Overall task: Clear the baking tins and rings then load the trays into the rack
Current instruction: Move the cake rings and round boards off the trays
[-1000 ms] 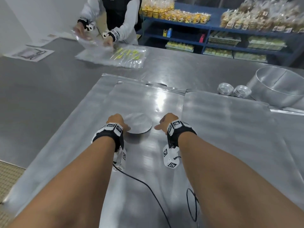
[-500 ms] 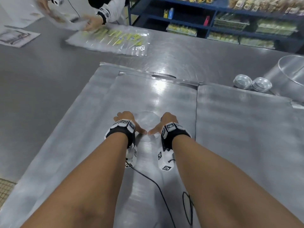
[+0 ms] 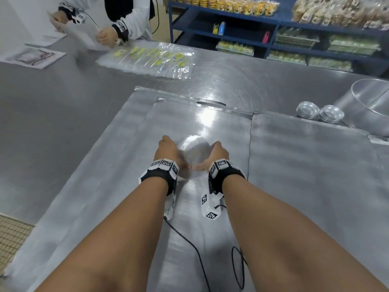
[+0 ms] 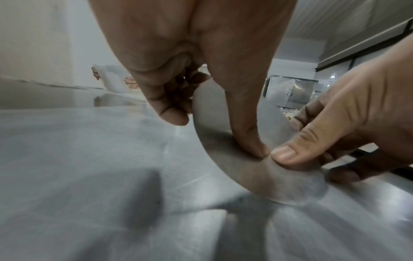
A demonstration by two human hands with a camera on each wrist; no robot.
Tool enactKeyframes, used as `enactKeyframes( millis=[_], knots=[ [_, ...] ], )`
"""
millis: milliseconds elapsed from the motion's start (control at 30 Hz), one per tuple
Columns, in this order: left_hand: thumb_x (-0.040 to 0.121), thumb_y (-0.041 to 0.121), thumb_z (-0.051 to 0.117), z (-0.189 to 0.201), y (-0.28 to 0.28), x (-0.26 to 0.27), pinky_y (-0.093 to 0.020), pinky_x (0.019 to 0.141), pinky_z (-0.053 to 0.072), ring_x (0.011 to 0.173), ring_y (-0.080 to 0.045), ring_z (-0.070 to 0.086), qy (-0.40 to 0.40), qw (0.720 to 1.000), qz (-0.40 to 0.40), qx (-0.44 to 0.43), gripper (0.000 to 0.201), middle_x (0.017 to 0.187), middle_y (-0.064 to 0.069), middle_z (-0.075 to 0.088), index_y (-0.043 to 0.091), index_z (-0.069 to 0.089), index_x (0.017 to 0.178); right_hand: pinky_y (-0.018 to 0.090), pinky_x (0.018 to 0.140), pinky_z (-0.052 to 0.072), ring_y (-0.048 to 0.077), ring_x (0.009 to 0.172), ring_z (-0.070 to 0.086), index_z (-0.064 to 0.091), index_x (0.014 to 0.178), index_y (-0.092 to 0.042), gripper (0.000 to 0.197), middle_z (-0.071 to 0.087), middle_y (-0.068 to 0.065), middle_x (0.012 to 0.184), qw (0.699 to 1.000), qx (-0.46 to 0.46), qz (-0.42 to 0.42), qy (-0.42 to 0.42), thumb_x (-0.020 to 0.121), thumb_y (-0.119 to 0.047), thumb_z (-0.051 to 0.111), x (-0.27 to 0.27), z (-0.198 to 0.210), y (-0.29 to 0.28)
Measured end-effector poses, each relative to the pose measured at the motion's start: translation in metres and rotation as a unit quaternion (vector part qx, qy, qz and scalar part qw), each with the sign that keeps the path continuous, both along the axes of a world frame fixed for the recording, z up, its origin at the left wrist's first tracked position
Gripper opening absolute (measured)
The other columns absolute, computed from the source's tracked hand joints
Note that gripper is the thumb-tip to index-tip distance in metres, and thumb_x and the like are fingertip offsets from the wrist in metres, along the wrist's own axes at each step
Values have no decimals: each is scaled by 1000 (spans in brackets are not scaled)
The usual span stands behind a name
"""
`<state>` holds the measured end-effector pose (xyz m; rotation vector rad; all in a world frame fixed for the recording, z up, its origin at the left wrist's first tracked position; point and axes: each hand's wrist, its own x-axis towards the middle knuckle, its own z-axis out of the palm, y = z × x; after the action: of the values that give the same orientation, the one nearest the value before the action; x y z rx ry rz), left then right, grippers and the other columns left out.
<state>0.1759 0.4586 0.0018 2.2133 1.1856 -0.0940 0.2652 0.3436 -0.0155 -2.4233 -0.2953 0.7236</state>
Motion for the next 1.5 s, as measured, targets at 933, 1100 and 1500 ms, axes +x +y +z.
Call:
enactKeyframes(
  millis=[933, 1100, 1500],
  knots=[
    [78, 18, 82, 128, -253, -57, -19, 73, 47, 82, -17, 65, -275, 941, -194, 44, 35, 99, 2, 69, 17, 70, 112, 46, 62, 62, 26, 75, 63, 65, 96, -16, 23, 55, 7, 65, 957, 265, 119, -11, 85, 3, 71, -11, 152, -329],
    [72, 13, 86, 133, -294, -59, -12, 60, 47, 74, -11, 66, -239, 938, -252, 12, 28, 92, 5, 71, 24, 73, 95, 42, 63, 62, 24, 73, 61, 63, 104, -9, 23, 54, -12, 47, 962, 234, 142, 15, 86, 4, 70, -24, 150, -383],
    [65, 17, 93, 106, -343, -80, -25, 61, 60, 71, -16, 74, -132, 939, -316, -16, 21, 77, 2, 75, 20, 76, 76, 38, 62, 62, 27, 70, 71, 73, 93, -12, 27, 73, 16, 79, 970, 122, 208, 42, 74, 6, 80, -58, 126, -422]
  ],
)
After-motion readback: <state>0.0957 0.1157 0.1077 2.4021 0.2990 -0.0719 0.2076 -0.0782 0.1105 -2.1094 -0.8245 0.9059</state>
